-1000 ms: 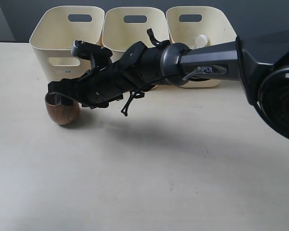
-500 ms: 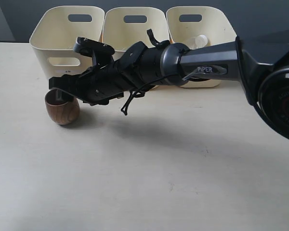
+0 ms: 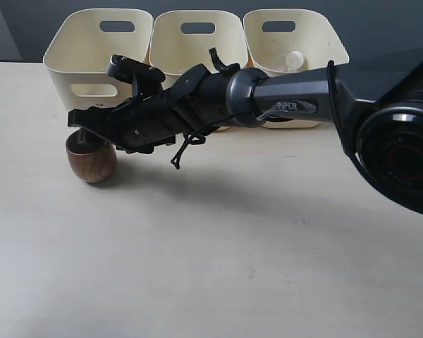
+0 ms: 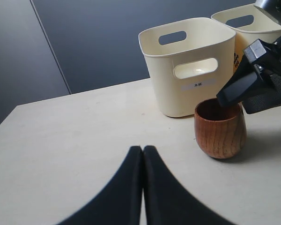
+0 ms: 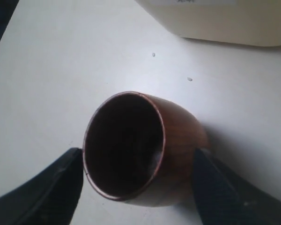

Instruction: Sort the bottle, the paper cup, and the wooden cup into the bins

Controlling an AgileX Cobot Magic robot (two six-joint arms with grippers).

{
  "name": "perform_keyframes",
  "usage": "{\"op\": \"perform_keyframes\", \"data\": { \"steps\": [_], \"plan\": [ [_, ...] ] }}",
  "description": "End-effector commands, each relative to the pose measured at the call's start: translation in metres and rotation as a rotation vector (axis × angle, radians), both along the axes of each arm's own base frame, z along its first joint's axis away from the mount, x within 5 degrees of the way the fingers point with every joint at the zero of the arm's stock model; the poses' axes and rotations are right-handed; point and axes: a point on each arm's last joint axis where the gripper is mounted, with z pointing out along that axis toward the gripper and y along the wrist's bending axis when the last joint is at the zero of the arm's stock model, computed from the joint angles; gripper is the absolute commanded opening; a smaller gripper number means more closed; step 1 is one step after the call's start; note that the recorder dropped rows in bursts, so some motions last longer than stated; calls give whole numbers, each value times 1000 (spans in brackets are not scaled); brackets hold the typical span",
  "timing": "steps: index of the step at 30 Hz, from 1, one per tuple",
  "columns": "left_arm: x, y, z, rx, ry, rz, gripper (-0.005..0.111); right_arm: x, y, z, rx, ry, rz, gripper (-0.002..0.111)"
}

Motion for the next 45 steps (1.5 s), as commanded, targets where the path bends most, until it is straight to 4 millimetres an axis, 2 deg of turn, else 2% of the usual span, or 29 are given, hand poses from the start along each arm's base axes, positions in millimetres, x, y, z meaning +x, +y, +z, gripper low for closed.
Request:
{"op": "perform_keyframes", "data": {
  "steps": [1,34,37,42,45],
  "plan": [
    [0,0,0,-2,-10,-3,0,0,1,3,6,-1,13,64],
    [0,0,0,-2,-8,-3,0,-4,1,1,-13,11,69,64],
    [0,0,0,-2,-8,-3,0,-4,1,-5,-22,20,69,64],
    [0,0,0,-2,-8,-3,0,-4,2,-28,-47,61,62,64],
    [0,0,0,-2,-8,-3,0,-4,1,-30,-49,66,52,64]
  ]
}}
